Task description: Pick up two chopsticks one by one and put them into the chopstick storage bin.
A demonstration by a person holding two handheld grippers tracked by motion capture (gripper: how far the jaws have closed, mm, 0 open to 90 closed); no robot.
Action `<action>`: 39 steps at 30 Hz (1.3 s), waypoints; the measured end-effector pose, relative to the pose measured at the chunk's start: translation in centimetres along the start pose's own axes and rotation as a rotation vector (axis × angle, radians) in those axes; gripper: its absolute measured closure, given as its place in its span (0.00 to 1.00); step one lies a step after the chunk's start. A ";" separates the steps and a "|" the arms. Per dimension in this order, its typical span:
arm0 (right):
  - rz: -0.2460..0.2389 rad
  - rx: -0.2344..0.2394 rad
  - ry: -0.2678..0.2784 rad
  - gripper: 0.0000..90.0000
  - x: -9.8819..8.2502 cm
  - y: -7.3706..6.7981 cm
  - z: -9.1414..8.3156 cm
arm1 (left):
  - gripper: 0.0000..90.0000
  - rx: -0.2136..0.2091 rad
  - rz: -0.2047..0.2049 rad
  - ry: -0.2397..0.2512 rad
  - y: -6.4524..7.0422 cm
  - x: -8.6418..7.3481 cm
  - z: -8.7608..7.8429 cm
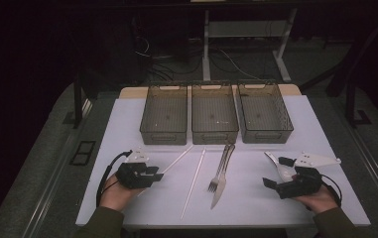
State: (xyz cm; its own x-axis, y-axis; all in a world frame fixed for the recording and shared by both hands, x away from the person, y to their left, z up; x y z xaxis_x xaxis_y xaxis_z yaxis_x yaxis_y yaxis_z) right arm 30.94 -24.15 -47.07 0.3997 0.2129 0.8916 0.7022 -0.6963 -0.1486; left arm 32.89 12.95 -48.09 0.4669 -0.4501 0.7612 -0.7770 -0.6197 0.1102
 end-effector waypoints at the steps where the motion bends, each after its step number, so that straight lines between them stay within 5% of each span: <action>1: 0.000 0.000 0.001 0.01 0.0 0.0 0.0 | 0.68 -0.005 -0.005 0.009 -0.1 0.3 0.2; 6: 0.000 0.001 -0.002 0.01 0.0 0.0 0.1 | 0.64 -0.033 -0.029 0.041 -0.2 1.8 1.5; 16: 0.004 0.000 -0.002 0.01 -0.1 0.1 0.1 | 0.69 0.007 -0.015 0.030 -1.4 3.3 4.9; 20: 0.006 -0.001 0.000 0.01 -0.1 0.1 0.1 | 0.75 -0.002 -0.035 0.031 -1.7 3.4 5.8; 39: 0.002 -0.002 -0.001 0.01 -0.1 0.1 0.1 | 0.87 0.026 0.001 -0.030 -1.9 2.3 7.1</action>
State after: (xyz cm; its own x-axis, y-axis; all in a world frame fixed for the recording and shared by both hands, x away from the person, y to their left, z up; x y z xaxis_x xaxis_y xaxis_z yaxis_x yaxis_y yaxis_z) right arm 31.08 -24.18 -47.20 0.4014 0.2125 0.8909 0.7002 -0.6982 -0.1489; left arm 38.43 8.56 -51.09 0.4787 -0.4697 0.7418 -0.7665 -0.6356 0.0922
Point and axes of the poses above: each handheld gripper's, and its own axes: z roughly forward along the jaws, x roughly out of its top, y roughly to its right, the point moved 9 cm from there along z, roughly forward along the jaws, and after that the axes turned 5 degrees about y, right-handed, at the moved point
